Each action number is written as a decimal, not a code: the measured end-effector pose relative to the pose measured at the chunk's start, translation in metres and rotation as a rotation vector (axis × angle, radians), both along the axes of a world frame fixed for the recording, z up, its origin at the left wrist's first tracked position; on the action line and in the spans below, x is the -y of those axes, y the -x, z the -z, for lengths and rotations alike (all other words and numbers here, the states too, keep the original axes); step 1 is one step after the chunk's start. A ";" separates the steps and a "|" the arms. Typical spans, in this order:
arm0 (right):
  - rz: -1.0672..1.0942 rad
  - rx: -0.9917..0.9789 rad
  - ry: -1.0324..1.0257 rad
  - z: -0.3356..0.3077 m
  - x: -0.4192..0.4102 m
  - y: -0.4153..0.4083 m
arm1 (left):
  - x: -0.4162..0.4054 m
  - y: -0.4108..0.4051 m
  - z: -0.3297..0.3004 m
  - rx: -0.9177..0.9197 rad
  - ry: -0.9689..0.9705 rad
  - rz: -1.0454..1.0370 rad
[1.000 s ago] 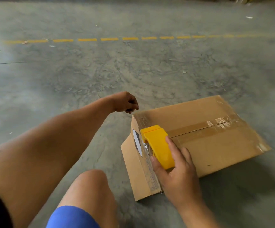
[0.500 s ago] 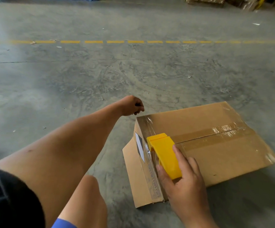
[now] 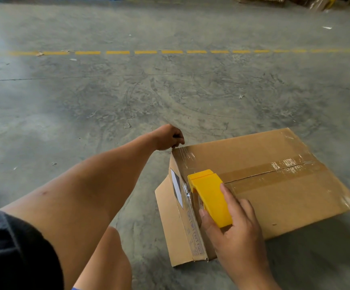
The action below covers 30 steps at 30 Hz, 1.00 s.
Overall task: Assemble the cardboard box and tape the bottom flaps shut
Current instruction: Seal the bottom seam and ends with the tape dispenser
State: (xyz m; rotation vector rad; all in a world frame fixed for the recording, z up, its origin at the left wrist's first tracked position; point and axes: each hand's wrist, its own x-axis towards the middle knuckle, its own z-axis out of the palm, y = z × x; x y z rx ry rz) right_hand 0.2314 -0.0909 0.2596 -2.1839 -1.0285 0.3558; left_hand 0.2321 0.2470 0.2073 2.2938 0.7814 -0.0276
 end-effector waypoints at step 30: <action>0.045 0.079 -0.065 0.023 0.003 -0.004 | 0.038 0.016 0.014 0.108 -0.104 -0.185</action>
